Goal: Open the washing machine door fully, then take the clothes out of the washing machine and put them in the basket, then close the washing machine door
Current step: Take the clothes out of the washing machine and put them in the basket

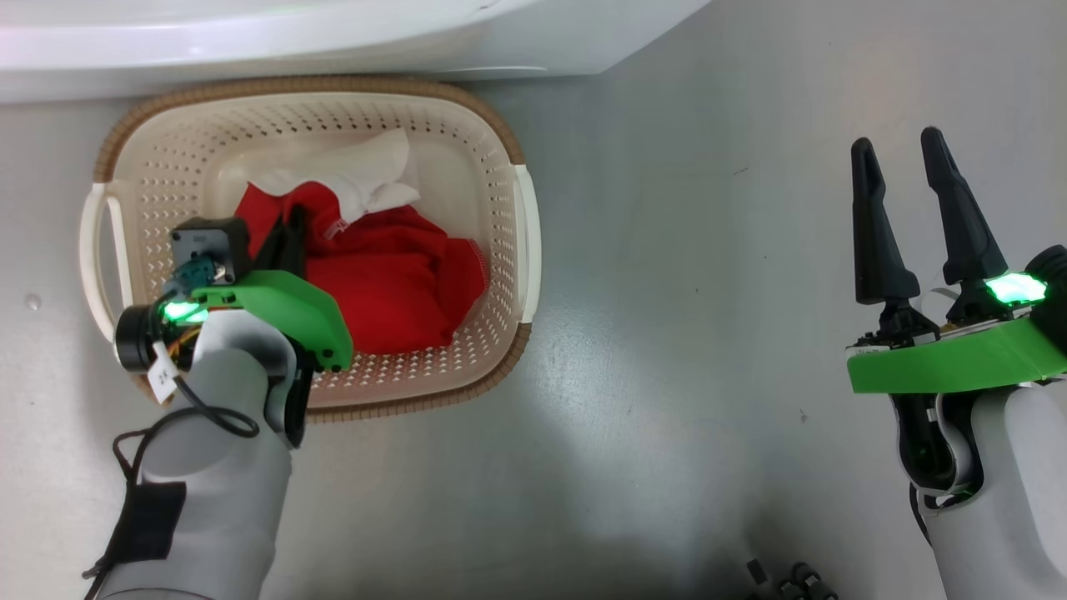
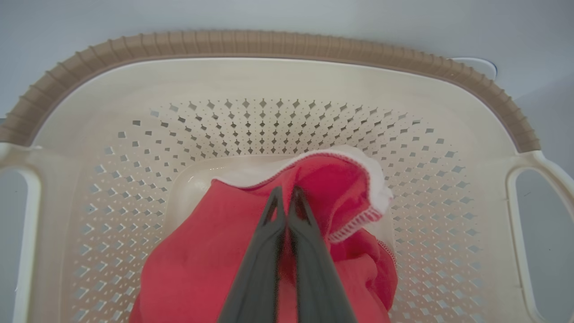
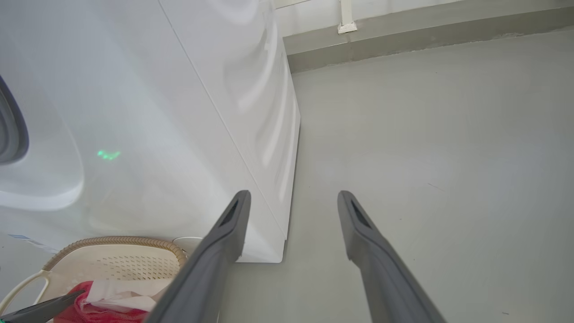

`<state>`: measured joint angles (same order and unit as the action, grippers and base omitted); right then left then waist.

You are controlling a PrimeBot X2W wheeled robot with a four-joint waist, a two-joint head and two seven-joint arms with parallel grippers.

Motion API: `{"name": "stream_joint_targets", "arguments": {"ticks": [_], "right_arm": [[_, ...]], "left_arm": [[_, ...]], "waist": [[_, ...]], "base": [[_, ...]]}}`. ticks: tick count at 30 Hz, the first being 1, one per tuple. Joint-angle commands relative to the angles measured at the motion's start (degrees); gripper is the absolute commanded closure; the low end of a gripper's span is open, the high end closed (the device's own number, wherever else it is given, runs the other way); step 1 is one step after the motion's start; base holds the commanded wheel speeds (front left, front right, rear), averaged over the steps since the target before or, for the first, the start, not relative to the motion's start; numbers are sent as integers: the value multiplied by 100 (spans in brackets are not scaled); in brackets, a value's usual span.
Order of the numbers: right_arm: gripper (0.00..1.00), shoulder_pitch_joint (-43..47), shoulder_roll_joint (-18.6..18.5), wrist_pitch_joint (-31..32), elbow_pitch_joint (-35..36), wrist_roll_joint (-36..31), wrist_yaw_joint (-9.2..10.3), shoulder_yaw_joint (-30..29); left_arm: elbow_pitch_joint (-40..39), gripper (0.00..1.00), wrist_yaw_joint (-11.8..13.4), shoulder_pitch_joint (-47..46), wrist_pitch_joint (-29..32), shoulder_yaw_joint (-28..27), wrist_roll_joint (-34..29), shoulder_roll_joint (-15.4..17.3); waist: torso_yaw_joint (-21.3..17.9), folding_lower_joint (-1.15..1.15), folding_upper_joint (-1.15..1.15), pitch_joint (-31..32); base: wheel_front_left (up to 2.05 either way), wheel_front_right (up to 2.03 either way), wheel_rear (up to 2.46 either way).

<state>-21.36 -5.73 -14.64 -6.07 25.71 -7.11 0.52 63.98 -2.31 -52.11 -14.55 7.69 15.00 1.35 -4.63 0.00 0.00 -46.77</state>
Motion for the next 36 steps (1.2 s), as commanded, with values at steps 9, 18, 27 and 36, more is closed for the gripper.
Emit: {"name": "stream_joint_targets", "arguments": {"ticks": [9, 18, 27, 36], "right_arm": [[0, 162, -31, -36, 71, 43, -37, 87], [0, 343, -106, -36, -39, 35, -37, 115], [0, 597, -171, -36, -200, 63, -37, 116], [0, 855, -168, -36, -339, 71, -37, 169]], "left_arm": [[-51, 0, -87, 239, -45, -103, -16, 153], [-474, 0, -140, 702, -45, -66, 136, 153], [-1330, 0, -110, 1391, -45, -299, -91, 153], [-2204, 0, -128, 2066, -45, -613, -355, 153]], "waist": [[52, 0, 0, 215], [146, 0, 0, 811], [198, 0, 0, 1583], [204, 0, 0, 2263]], "base": [[0, 0, 0], [0, 0, 0], [0, 0, 0], [0, 0, 0]]}}
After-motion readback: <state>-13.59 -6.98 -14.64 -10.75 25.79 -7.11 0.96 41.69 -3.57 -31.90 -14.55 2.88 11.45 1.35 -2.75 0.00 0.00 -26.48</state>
